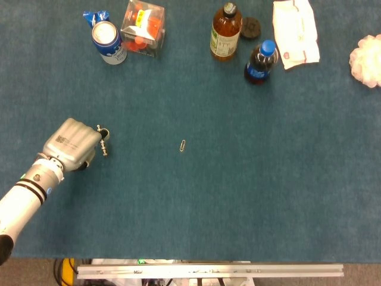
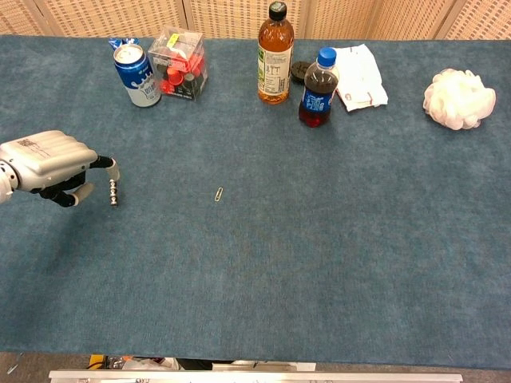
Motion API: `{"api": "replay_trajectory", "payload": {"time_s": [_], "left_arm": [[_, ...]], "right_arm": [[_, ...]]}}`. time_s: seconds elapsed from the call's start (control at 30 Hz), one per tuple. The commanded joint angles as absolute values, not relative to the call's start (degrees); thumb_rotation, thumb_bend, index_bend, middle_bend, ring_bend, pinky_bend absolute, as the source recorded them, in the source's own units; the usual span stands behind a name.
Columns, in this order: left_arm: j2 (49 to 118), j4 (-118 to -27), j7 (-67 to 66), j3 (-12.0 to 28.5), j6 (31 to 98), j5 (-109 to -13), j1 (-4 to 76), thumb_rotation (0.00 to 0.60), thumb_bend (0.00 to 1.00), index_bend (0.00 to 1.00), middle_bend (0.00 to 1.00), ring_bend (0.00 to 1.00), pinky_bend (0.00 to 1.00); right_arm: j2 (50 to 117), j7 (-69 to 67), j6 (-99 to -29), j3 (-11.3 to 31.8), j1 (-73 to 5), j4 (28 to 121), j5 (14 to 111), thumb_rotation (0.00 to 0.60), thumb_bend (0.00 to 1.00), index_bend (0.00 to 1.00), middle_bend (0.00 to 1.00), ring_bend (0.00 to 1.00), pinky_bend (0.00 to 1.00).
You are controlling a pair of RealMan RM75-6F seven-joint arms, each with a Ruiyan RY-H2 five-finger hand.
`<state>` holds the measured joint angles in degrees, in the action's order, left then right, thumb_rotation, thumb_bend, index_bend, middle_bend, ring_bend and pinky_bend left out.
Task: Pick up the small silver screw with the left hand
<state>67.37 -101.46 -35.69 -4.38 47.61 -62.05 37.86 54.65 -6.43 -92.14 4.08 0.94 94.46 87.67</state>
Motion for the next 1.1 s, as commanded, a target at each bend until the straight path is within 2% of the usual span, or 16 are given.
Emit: {"api": "replay_trajectory", "payload": {"time_s": [0.03,0.53,1.1], "left_arm": [[67.8,-100.7,-35.5,-4.3,47.8,-61.5,38.0,0.600,0.58,0.25,0.91,0.86,0.91],[73.3,-95.7,-38.0,-4.1,47.8,-57.4,40.3,0.600,0.58,0.23,0.91,0.86,0.91],[73.5,-94.8,-41.2,-6.1,48.6,-51.4,41.7,0.600,0.58,0.24,0.91,0.86,0.91]], "right_arm": [[54.8,-6.6,-92.0,4.1,0.9,94.3,87.6,0.600,0.30,0.14,0.34,0.33,0.40],[54.9,-7.4,-92.7,4.1,1.7,93.5,87.3,0.600,0.30,0.14,0.34,0.34,0.41],[55.1,-7.6,-93.1,4.1,2.1,93.1,87.5,0.600,0.30,0.14,0.34,0.34,0.41]]}}
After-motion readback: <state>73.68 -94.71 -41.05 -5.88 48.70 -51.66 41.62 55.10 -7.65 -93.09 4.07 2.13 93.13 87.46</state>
